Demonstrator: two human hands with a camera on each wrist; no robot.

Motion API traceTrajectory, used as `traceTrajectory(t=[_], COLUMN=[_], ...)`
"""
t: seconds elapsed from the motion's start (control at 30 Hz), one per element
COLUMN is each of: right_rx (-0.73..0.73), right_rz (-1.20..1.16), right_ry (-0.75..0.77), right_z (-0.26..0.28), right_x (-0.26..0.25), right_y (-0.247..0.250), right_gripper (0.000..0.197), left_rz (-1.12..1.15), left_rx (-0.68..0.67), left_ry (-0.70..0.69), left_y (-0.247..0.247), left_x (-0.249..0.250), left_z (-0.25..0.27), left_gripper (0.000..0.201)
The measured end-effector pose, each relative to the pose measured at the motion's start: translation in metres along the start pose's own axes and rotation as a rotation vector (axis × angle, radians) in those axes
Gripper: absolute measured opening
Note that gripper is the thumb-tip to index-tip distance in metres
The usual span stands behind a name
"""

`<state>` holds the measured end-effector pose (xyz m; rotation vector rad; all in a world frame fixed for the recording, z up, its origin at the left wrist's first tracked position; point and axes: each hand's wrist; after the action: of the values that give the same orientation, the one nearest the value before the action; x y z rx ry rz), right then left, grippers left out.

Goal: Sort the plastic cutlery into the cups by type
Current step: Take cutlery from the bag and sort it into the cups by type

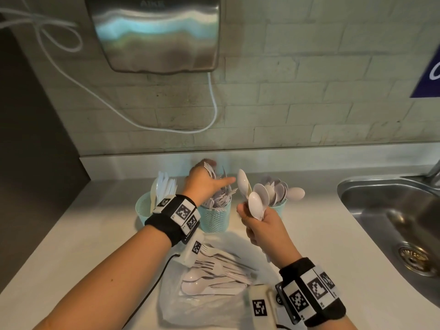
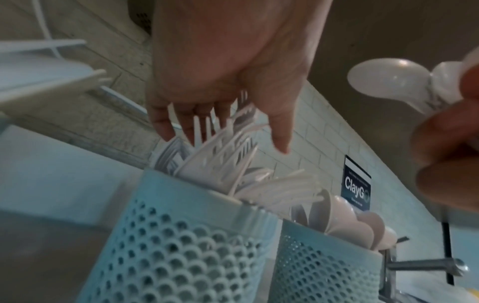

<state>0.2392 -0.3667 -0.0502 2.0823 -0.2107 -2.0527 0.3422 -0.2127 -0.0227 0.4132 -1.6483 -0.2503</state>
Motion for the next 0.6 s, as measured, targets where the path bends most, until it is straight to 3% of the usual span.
traceTrajectory(t=[0.07,0.17,0.2,0.27,0.33,0.4,0.5,0.6], right_rx=[0.006,0.013,0.012,0.007,0.003,0.004,0.013,0.009], right_rz=[0.010,0.016,0.012,0.004,0.016,0.016,0.011,0.013], right_ry=[0.002,-0.006,-0.008,-0.007,-0.006,-0.004,-0.007,-0.007], right_z=[0.000,0.000,0.000,0.001,0.002,0.002,0.001,0.002], right_x=[0.001,0.001,0.001,0.001,0.000,0.000,-0.001,-0.001], right_y=[0.001,0.001,0.001,-0.001,-0.001,-0.001,0.001,0.002], right_gripper=[0.018,0.018,0.018,0.019,0.019,0.019,0.019,0.020], left_rz=[0.245,0.207,0.074,-0.312,-0.536,-0.574,-0.450,-0.512], left_rx=[0.042,0.026,-0.007,-0.129,-0.239,-0.214,-0.137,-0.324], left_ry=[-0.124,-0.271,-0.262,-0.145,-0.027,-0.047,-0.137,-0.018], left_y=[0.001,0.003,0.004,0.003,0.000,0.000,0.000,-0.006], left_x=[0.005,0.018,0.020,0.017,0.010,0.007,0.012,0.017], left_z=[0.004,0.007,0.005,0.001,-0.003,-0.004,-0.004,0.000], left_gripper=[0.076,0.043,0.036,0.044,0.052,0.054,0.053,0.050])
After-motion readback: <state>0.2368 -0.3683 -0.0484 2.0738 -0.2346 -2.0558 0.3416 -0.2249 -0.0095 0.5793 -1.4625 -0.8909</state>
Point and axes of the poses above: each hand's wrist, its own z-axis away from the middle knuckle, its own y-axis out of the back of the hand, x = y × z, and after that the axes turned 15 degrees about z, right-handed
